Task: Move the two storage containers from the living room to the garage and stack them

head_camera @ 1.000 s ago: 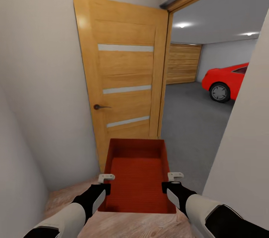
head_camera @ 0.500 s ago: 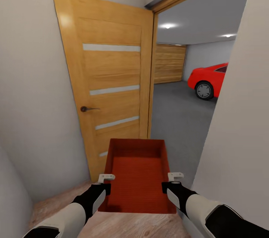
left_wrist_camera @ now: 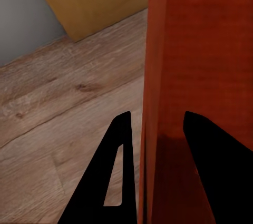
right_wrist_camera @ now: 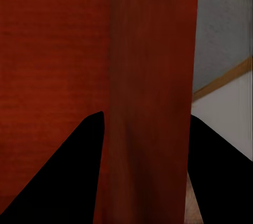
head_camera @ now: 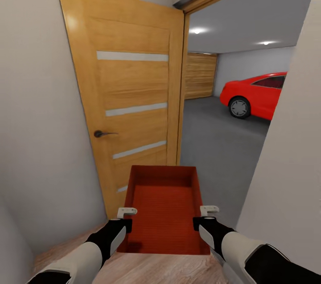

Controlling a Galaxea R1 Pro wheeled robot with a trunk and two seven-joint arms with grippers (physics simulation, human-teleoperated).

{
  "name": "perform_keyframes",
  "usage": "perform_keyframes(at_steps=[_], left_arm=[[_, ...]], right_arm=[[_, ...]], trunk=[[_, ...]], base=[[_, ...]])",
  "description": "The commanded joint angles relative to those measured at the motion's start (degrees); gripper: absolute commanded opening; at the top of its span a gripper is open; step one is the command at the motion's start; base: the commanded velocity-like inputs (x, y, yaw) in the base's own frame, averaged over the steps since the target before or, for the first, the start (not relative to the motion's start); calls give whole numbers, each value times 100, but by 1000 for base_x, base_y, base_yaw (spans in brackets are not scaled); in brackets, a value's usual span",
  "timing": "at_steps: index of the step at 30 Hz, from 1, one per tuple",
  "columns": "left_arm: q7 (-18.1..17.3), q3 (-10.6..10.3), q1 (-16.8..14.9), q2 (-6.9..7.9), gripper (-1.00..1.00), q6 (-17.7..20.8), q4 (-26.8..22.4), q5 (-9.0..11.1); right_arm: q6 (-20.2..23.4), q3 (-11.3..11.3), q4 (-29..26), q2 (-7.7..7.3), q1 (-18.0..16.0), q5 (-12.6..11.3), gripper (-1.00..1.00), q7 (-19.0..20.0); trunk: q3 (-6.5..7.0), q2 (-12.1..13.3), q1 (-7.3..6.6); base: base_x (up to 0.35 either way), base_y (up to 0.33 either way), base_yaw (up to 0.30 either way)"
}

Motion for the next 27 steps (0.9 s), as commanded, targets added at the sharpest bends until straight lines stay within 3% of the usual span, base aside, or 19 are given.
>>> perform_keyframes(at_steps=[1,16,27], left_arm=[[28,92,0,-23,-100,44,9,-44],[28,91,0,-23,-100,48,8,-45],[28,92,0,-23,-100,51,10,-44]], right_arm=[[-288,495,-15,3,-1,60,-100,-260],[-288,495,-15,2,1,60,-100,-260],[-287,495,-15,-2,0,60,-100,-260]], trunk=[[-2,-5,2],[-2,-5,2],[-2,-5,2]], base=[[6,5,-256],[0,0,-248],[161,218,-6]])
